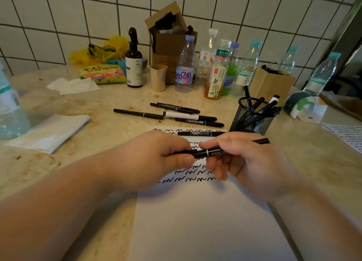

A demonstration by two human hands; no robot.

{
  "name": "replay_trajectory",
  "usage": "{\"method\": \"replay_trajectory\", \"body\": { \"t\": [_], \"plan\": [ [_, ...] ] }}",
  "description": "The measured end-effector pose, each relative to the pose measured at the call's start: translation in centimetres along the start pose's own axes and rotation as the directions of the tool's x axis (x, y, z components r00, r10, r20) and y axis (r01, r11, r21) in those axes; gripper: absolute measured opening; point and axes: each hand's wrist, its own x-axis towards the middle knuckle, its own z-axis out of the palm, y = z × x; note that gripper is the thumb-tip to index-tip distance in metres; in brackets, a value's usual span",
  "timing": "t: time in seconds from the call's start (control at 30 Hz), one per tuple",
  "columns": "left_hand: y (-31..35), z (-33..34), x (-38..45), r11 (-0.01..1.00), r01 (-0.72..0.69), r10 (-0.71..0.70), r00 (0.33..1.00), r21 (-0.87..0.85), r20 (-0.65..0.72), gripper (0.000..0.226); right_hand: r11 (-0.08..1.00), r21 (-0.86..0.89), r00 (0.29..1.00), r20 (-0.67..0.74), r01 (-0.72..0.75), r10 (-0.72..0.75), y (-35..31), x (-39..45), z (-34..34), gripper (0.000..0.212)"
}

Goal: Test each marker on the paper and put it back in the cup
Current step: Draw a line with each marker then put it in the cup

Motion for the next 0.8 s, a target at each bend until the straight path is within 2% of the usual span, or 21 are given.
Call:
{"method": "replay_trajectory", "body": {
  "t": [0.07, 0.2, 0.27, 0.33, 0.4, 0.43, 0.5, 0.57, 0.67, 0.73, 0.8],
  "plan": [
    [0.1, -0.2, -0.1, 0.994, 0.015, -0.005, 0.995, -0.108, 0.098, 0.023, 0.998, -0.045, 0.999, 0.020, 0.046, -0.045, 0.1, -0.1, -0.3, 0.033],
    [-0.1, -0.5, -0.4, 0.955, 0.022, 0.059, 0.963, -0.297, 0.263, 0.025, 0.987, -0.118, 0.993, 0.047, 0.113, -0.108, 0.0, -0.2, -0.2, 0.029],
    [-0.7, -1.1, -0.9, 0.942, 0.057, 0.050, 0.950, -0.330, 0.308, 0.024, 0.986, -0.068, 0.987, -0.047, 0.150, -0.153, -0.1, -0.2, -0.9, 0.024],
    [-1.3, -1.9, -1.3, 0.941, 0.085, 0.007, 0.963, -0.328, 0.268, 0.026, 0.982, -0.004, 0.972, -0.141, 0.188, -0.187, -0.6, -0.2, -1.8, 0.026],
    [-1.5, -2.4, -1.3, 0.953, 0.108, -0.077, 0.990, -0.282, 0.118, 0.028, 0.990, 0.023, 0.972, -0.194, 0.139, -0.132, -1.4, -0.3, -2.1, 0.022],
    [-1.4, -2.3, -1.2, 0.967, 0.122, -0.118, 0.992, -0.223, 0.031, 0.027, 0.997, -0.018, 0.976, -0.204, 0.077, -0.079, -2.0, -0.3, -1.9, 0.022],
    [-1.1, -1.7, -0.7, 0.989, 0.144, -0.146, 0.986, -0.028, -0.079, 0.026, 0.975, -0.209, 0.976, -0.219, -0.069, 0.023, -3.2, -0.4, -1.3, 0.028],
    [-1.2, -1.2, -0.7, 0.982, 0.145, -0.133, 0.986, 0.117, -0.102, 0.027, 0.920, -0.373, 0.970, -0.240, -0.121, 0.031, -3.9, -0.7, -0.8, 0.020],
    [-1.5, -1.4, -1.0, 0.976, 0.166, -0.155, 0.984, 0.144, -0.088, 0.025, 0.869, -0.476, 0.956, -0.294, -0.137, -0.011, -3.5, -1.3, -0.8, 0.018],
    [-1.4, -1.6, -0.9, 0.970, 0.175, -0.167, 0.984, 0.167, -0.061, 0.021, 0.861, -0.478, 0.928, -0.372, -0.176, -0.017, -2.2, -1.7, -1.0, 0.023],
    [-1.4, -1.5, -0.7, 0.964, 0.163, -0.157, 0.987, 0.212, -0.044, 0.018, 0.898, -0.387, 0.887, -0.461, -0.208, 0.007, -1.0, -2.0, -1.2, 0.026]
  ]
}}
